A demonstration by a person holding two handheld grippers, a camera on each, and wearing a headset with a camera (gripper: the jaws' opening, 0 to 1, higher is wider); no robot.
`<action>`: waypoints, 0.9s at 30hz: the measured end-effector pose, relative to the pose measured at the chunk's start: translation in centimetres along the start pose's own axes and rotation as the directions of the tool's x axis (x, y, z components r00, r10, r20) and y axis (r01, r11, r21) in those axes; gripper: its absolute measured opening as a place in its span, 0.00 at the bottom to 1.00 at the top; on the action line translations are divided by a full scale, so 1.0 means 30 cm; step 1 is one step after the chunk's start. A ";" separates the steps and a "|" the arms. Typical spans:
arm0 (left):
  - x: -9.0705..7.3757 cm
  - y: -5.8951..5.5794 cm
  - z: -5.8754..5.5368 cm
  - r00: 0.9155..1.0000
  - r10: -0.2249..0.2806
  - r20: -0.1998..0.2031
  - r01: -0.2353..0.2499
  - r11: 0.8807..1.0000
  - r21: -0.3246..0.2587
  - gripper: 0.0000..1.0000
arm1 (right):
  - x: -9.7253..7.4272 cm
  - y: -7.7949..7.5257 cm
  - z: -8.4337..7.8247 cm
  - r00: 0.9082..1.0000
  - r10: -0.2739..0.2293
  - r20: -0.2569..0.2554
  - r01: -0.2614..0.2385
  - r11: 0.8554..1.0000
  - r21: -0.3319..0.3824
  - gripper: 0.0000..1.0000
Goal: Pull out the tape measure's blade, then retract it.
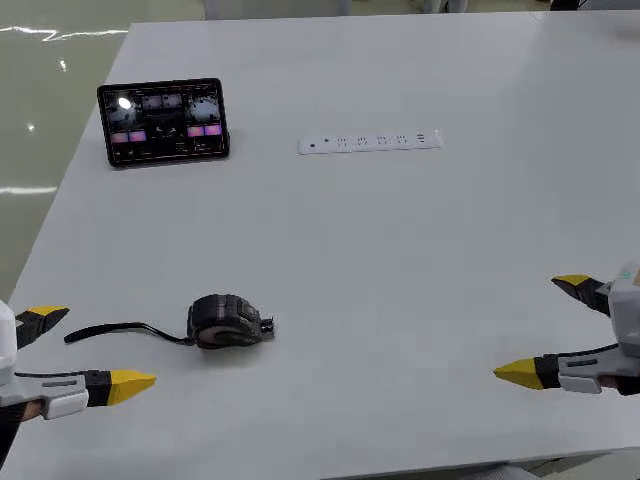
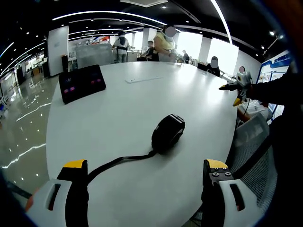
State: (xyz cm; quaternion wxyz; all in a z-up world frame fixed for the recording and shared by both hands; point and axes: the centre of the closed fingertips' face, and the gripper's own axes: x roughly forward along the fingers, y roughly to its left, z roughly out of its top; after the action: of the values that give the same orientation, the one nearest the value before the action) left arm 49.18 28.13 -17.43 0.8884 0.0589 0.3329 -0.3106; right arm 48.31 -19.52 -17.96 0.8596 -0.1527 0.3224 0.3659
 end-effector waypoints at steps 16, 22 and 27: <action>-0.005 -0.007 -0.002 1.000 0.007 0.000 -0.007 1.000 -0.021 0.99 | -0.038 -0.035 -0.034 1.000 -0.010 -0.005 0.010 1.000 0.029 0.99; -0.006 -0.011 0.004 1.000 0.005 0.004 -0.005 1.000 -0.016 0.99 | -0.042 -0.029 -0.046 1.000 -0.003 -0.014 0.003 0.999 0.036 0.99; -0.007 -0.019 0.012 1.000 0.001 0.008 -0.001 1.000 -0.010 0.99 | -0.051 -0.038 -0.041 1.000 -0.009 -0.011 0.009 1.000 0.030 0.99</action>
State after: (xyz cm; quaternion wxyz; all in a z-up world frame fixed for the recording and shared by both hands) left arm 48.90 27.68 -16.96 0.8902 0.0533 0.3309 -0.3086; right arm 47.78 -21.73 -17.82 0.8617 -0.1432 0.3320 0.3561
